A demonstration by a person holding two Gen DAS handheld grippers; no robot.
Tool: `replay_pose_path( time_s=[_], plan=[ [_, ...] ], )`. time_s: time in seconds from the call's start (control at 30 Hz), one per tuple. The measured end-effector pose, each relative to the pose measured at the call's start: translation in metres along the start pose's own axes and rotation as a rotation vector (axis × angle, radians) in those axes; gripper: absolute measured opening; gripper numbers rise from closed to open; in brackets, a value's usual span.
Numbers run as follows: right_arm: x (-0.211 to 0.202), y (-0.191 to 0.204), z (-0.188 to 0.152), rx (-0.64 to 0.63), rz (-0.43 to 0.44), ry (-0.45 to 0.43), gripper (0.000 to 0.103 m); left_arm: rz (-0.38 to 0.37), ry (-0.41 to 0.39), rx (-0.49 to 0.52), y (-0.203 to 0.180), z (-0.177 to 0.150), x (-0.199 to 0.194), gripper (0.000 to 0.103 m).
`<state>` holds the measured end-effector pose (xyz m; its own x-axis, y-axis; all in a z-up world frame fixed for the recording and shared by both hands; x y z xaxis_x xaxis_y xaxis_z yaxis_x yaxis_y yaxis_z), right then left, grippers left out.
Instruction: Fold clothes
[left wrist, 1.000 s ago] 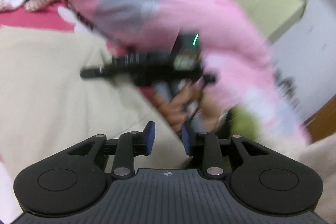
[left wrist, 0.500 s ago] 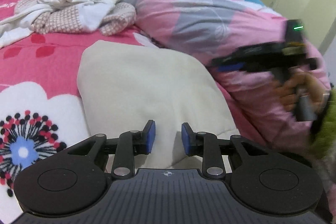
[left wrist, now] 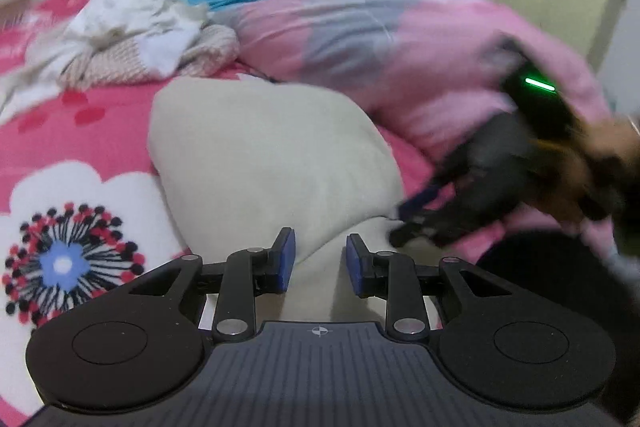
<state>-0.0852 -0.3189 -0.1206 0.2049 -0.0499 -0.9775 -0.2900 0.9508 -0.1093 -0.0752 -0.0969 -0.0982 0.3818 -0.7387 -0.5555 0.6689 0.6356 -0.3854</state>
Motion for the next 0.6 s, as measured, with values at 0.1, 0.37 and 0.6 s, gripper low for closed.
replay_pose_path(
  time_s=[0.1, 0.37, 0.6],
  plan=[
    [-0.002, -0.001, 0.005, -0.050, -0.007, 0.040, 0.026, 0.019, -0.007, 0.029, -0.004, -0.001, 0.001, 0.029],
    [-0.065, -0.050, 0.068, 0.046, -0.143, -0.300, 0.024, 0.122, -0.052, 0.088, 0.004, 0.019, 0.038, 0.030],
    [0.023, -0.061, 0.061, 0.142, -0.154, -0.233, 0.021, 0.074, -0.062, 0.076, 0.016, 0.004, 0.062, 0.032]
  ],
)
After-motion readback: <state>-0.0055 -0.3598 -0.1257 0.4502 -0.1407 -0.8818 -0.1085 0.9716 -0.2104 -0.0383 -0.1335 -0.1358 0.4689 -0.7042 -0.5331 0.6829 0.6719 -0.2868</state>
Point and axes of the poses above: each gripper's, at about its wrist camera, not at the fingertips, and x roughly the way its jaws point, y to its left, z to its top, the point moved 3 cm from there along x, roughly the way its jaws point, and after that the axes turned 4 degrees about y, right-handed, at the moved point
